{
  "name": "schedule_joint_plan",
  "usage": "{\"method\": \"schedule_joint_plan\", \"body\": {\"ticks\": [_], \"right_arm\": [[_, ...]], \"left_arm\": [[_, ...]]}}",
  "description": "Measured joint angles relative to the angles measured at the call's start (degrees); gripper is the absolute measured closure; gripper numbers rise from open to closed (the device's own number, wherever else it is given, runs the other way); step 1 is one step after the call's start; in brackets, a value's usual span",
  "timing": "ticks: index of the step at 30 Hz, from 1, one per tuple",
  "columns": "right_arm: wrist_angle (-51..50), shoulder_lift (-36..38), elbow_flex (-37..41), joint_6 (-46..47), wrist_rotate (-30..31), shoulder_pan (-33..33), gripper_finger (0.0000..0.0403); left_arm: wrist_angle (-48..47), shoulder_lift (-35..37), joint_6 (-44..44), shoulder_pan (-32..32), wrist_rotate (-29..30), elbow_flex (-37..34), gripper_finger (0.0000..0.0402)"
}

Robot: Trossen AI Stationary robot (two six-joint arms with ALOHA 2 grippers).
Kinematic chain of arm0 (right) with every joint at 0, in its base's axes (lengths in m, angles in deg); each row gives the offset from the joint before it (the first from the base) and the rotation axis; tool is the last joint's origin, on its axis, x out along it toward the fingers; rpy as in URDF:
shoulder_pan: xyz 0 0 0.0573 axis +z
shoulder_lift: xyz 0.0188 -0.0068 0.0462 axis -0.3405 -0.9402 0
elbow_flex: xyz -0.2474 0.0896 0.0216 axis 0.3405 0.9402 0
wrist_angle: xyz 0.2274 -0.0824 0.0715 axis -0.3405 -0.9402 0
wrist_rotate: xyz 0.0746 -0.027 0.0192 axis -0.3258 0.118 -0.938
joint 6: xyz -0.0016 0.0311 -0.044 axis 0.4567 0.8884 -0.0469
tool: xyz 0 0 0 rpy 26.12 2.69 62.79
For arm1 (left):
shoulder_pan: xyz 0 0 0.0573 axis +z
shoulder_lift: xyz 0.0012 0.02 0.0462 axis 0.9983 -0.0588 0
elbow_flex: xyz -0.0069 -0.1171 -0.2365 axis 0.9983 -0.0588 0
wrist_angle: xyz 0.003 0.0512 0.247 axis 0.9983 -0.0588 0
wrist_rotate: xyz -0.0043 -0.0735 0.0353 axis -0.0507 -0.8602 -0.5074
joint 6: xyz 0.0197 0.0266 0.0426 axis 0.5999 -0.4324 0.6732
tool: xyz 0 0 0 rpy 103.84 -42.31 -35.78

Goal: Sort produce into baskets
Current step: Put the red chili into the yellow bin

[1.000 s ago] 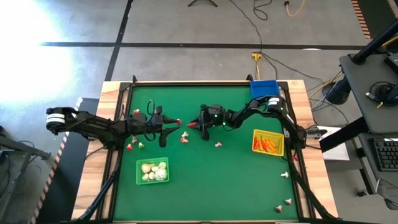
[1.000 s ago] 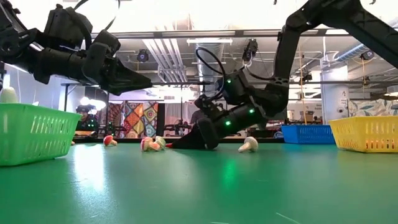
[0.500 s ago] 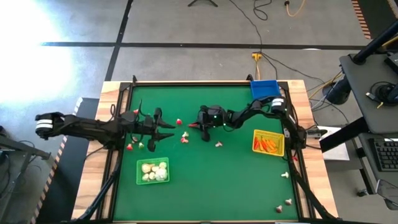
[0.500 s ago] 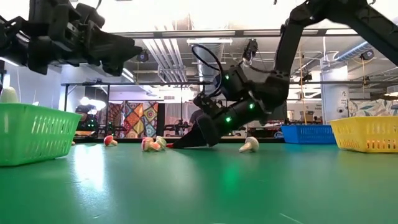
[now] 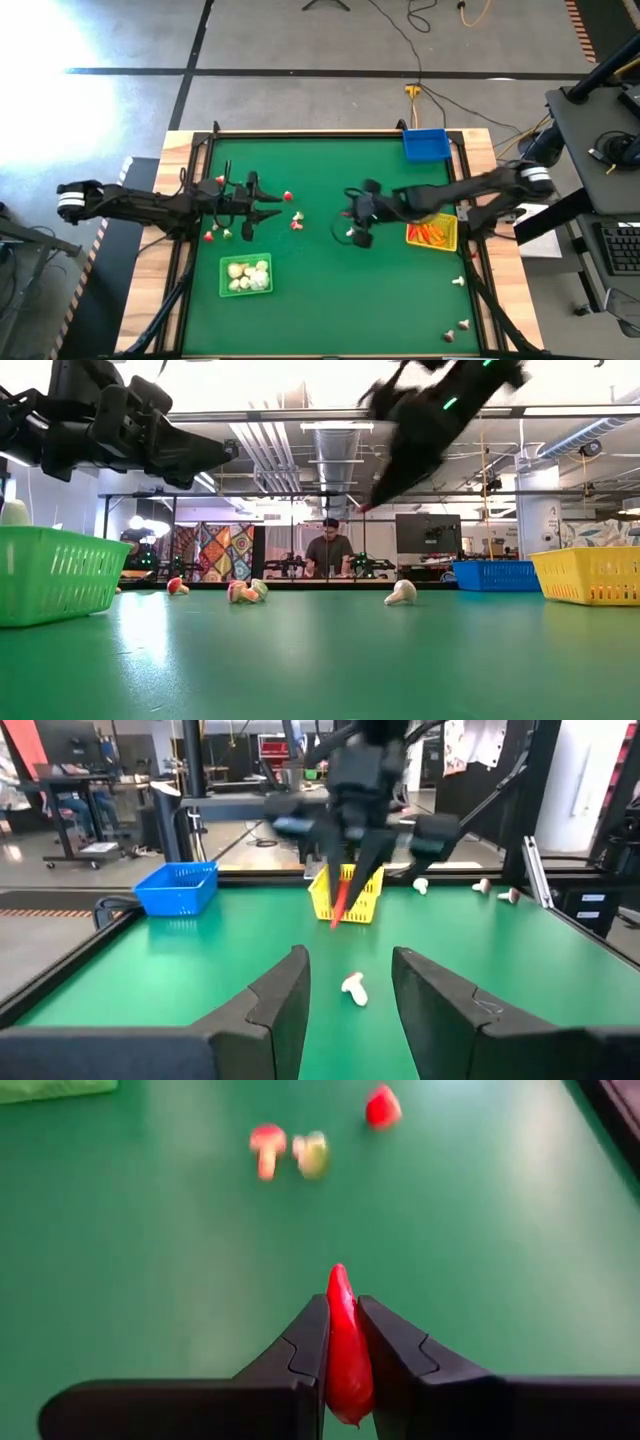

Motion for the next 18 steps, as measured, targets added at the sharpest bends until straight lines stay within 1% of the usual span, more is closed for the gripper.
{"method": "schedule_joint_plan", "body": {"ticks": [4, 7, 12, 15, 18], "right_arm": [[-14.44, 6.24, 0.07, 15.92, 8.5, 8.16, 0.0364], [-22.41, 9.32, 0.07, 28.57, 11.37, 13.86, 0.0364], [-34.62, 10.29, 0.07, 45.96, 10.79, 20.82, 0.0364], [-42.37, 10.25, 0.07, 54.39, 5.57, 23.65, 0.0364], [-48.02, 10.28, 0.07, 61.23, 0.8, 25.51, 0.0364]], "left_arm": [[0.08, -0.8, -1.07, 0.0, -0.02, -0.01, 0.0274], [0.35, -1.37, -1.44, 0.0, -0.02, 0.09, 0.0274], [2.71, -2.47, -1.7, 0.0, -0.02, 0.2, 0.0274], [4.06, -2.85, -1.66, 0.0, -0.02, 0.2, 0.0274], [5.08, -2.95, -1.49, 0.0, -0.02, 0.2, 0.0274]]}}
